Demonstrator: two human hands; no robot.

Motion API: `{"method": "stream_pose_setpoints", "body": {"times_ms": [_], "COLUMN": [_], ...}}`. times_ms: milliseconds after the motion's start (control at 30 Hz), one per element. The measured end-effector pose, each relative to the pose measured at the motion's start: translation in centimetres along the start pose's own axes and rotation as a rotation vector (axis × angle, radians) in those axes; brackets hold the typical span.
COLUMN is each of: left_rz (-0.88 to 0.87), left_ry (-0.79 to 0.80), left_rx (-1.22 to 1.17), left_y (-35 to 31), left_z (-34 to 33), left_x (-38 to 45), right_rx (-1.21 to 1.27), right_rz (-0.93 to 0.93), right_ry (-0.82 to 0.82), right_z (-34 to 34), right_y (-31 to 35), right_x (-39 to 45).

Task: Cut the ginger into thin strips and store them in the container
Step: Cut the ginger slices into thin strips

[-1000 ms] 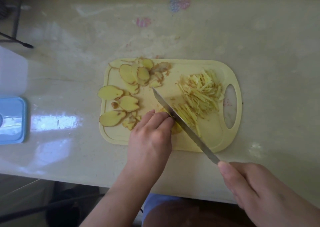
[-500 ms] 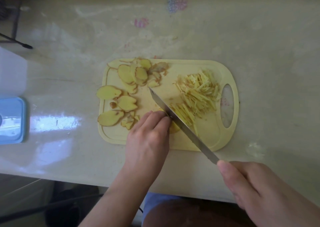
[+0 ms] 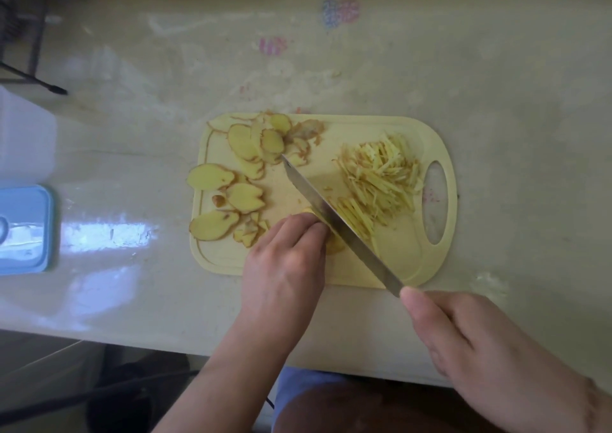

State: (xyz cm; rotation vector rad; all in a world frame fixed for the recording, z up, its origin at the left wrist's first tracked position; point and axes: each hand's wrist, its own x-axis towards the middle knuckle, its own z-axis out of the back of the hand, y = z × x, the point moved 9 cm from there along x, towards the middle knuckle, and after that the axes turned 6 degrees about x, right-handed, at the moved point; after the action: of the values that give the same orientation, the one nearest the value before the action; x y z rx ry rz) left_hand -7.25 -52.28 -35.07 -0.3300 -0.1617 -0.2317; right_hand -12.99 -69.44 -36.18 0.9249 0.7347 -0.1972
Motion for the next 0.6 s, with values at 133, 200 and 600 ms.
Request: {"method": "stream_pose_setpoints", "body": {"times_ms": [133,200,600], "left_rz": [0.001,-0.008,-0.013], "left_ry": [0.012,0.026,0.063], "left_rx": [0.004,0.002,0.013], "left_y": [-0.1,-0.1,-0.1], "left_z": [-0.2,-0.4,-0.8], "left_x": [-0.1,-0.1,-0.3], "right_rx": [-0.040,-0.041,0.022], "right_rz": [-0.072,-0.073,-0.036], "right_ry": [0.002,-0.012,0.015], "right_z": [0.2,0.2,-0.4], "right_y": [-0.5,-0.8,-0.4], "right_x": [-1.4,-1.4,-0.2]}}
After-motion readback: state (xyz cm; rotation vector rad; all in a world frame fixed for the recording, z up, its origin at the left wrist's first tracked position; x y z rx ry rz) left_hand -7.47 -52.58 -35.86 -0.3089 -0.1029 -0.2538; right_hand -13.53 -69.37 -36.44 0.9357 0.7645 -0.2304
